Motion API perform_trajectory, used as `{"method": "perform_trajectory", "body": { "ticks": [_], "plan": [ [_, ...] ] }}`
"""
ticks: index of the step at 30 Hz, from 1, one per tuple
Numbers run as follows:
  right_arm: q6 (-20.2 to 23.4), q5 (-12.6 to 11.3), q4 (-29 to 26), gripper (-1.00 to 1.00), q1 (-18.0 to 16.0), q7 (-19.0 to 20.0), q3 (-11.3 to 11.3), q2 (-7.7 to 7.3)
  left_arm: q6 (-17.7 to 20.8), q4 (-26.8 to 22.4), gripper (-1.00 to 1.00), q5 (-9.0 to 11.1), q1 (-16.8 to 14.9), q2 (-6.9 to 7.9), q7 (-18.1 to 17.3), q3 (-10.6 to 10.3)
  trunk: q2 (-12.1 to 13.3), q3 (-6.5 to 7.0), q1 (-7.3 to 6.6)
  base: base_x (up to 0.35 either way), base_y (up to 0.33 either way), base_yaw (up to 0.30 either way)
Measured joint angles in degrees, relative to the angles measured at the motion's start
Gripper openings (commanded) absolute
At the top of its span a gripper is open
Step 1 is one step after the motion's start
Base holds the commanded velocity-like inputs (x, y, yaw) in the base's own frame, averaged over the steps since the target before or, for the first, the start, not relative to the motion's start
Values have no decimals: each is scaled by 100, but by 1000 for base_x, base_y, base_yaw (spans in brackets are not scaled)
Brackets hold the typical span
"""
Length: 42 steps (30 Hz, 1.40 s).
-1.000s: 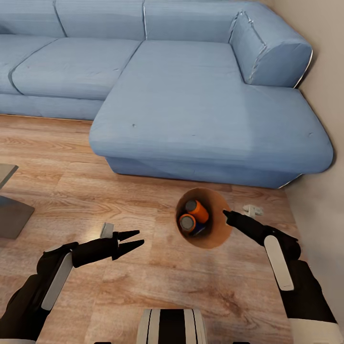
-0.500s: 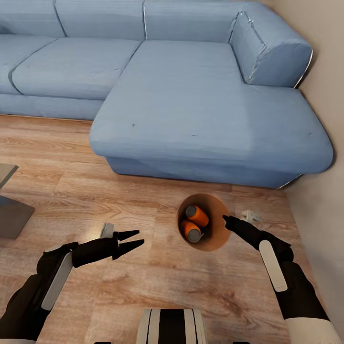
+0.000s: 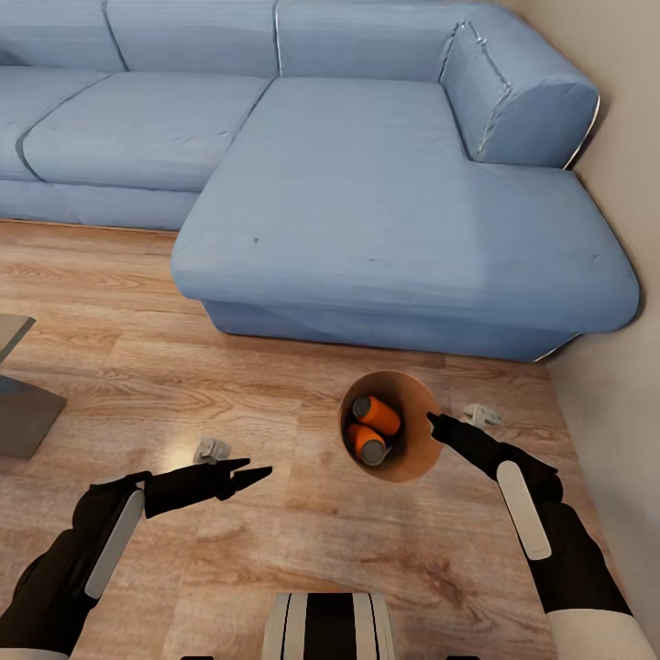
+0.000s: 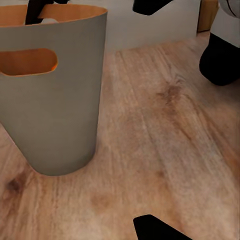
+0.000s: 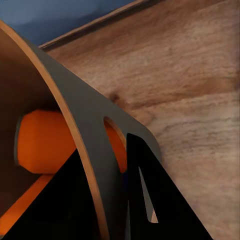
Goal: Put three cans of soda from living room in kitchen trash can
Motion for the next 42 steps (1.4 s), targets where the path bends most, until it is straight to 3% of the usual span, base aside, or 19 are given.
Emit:
{"method": "perform_trajectory", "body": {
  "ticks": [5,10,15,16,17,35,40,42],
  "plan": [
    [-91,41,1,-100,-1,-2,3,2,2,-12,100,-3,1,1,8,-21,0,0,0,0,0,0],
    [-210,311,10,-100,0,-9,7,9,-16,-12,100,-3,1,-7,9,-24,0,0,0,0,0,0],
    [-216,255,60,-100,1,-1,13,24,-20,-8,100,-3,0,-8,5,-22,0,0,0,0,0,0],
    [-217,283,93,100,1,-1,14,25,-20,-8,100,-3,0,-8,4,-20,0,0,0,0,0,0],
    [-214,180,135,100,-1,15,15,34,-20,-7,100,-3,1,-8,2,-16,0,0,-1,0,0,0],
    [-214,185,199,100,-1,32,19,36,-37,-7,100,-3,1,-8,5,2,0,0,-1,0,0,0],
    [-166,219,-248,100,-2,-54,30,57,-38,-7,100,-3,1,-8,1,5,0,1,-1,0,0,0],
    [-119,364,-488,100,-2,-323,28,74,-38,0,100,-3,1,-8,0,9,0,0,-1,0,0,0]
  ]
}}
